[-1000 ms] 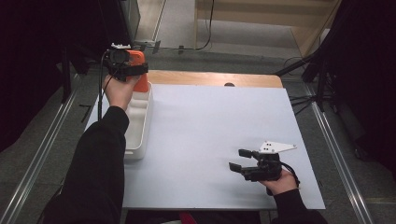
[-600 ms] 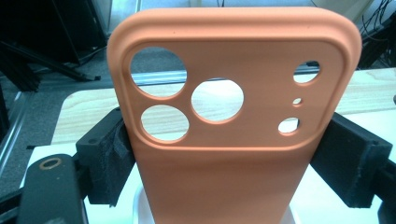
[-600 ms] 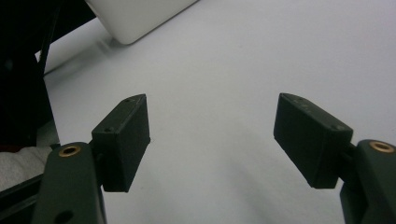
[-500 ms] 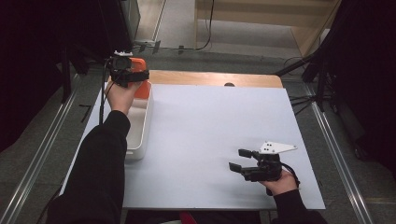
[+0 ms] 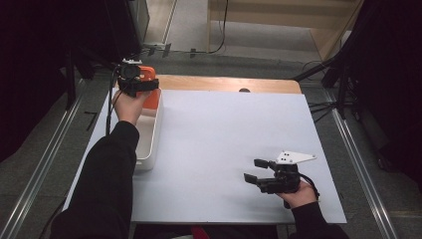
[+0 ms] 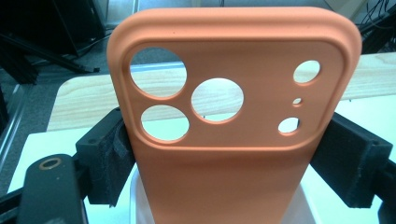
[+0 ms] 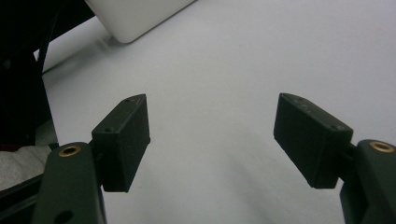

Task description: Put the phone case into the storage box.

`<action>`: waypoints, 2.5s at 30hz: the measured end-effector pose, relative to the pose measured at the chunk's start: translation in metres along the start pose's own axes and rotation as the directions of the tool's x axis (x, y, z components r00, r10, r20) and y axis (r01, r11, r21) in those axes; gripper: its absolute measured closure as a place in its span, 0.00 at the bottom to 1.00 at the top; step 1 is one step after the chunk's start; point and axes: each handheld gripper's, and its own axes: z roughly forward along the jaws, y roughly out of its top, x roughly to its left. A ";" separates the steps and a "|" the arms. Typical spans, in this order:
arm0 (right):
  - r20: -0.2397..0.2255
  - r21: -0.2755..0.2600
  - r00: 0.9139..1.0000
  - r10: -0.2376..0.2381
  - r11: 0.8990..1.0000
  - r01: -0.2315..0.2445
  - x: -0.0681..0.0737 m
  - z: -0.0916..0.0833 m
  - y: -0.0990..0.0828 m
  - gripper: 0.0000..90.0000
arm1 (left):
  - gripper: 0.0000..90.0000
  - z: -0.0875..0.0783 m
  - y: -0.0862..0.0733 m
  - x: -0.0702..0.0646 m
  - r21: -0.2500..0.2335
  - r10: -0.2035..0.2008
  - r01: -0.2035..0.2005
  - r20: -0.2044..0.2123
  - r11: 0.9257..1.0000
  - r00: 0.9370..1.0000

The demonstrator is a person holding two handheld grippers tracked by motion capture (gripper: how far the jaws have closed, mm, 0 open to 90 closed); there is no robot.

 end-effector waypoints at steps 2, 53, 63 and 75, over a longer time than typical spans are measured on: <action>-0.003 0.000 1.000 0.001 1.000 -0.001 0.000 0.000 0.000 0.28 | 0.17 0.001 -0.002 0.000 0.004 0.000 0.000 -0.004 1.000 1.000; -0.007 -0.012 1.000 -0.003 1.000 0.003 -0.001 0.006 0.004 0.28 | 0.00 0.006 -0.011 -0.008 0.066 0.027 -0.025 -0.027 0.997 0.999; -0.006 -0.008 1.000 -0.004 1.000 0.004 -0.001 0.007 0.004 0.28 | 0.00 -0.004 -0.007 -0.005 0.057 0.020 -0.021 0.016 0.998 1.000; -0.001 -0.006 1.000 -0.003 1.000 0.003 -0.001 0.006 0.004 0.28 | 0.00 -0.019 -0.006 -0.005 0.081 0.001 -0.007 0.081 0.997 0.997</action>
